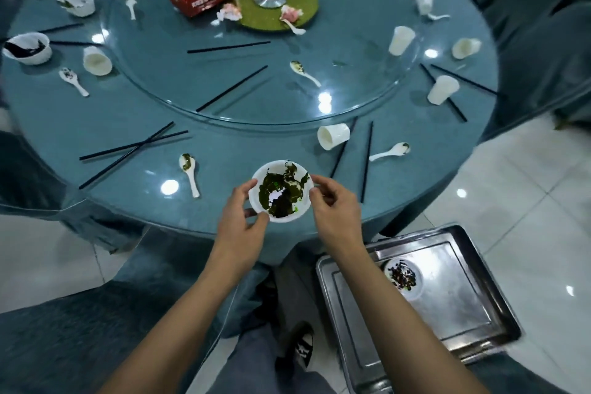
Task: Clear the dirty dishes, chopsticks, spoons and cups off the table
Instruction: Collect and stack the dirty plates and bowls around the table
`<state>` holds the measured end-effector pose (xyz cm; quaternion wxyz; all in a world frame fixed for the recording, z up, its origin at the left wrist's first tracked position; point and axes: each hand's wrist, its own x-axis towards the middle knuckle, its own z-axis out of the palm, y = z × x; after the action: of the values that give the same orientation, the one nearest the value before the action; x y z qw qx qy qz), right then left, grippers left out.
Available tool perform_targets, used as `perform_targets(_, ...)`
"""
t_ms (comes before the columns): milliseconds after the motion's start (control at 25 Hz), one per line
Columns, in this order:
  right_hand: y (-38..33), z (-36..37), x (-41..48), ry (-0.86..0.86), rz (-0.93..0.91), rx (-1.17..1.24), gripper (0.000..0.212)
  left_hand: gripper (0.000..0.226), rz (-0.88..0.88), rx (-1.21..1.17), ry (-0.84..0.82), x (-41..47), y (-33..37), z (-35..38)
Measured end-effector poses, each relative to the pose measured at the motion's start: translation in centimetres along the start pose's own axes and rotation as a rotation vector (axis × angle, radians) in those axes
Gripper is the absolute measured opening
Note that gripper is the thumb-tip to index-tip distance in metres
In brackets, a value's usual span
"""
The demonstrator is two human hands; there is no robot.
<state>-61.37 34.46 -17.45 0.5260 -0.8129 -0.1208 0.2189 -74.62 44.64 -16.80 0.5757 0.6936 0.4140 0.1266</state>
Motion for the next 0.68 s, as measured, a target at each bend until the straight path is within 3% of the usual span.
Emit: perform_targets(680, 2.9, -13.5, -9.6, 0.396, 0.089, 0.111, 0.026, 0.050, 0.203, 0.043, -0.376, -7.5, 6.2, 8.3)
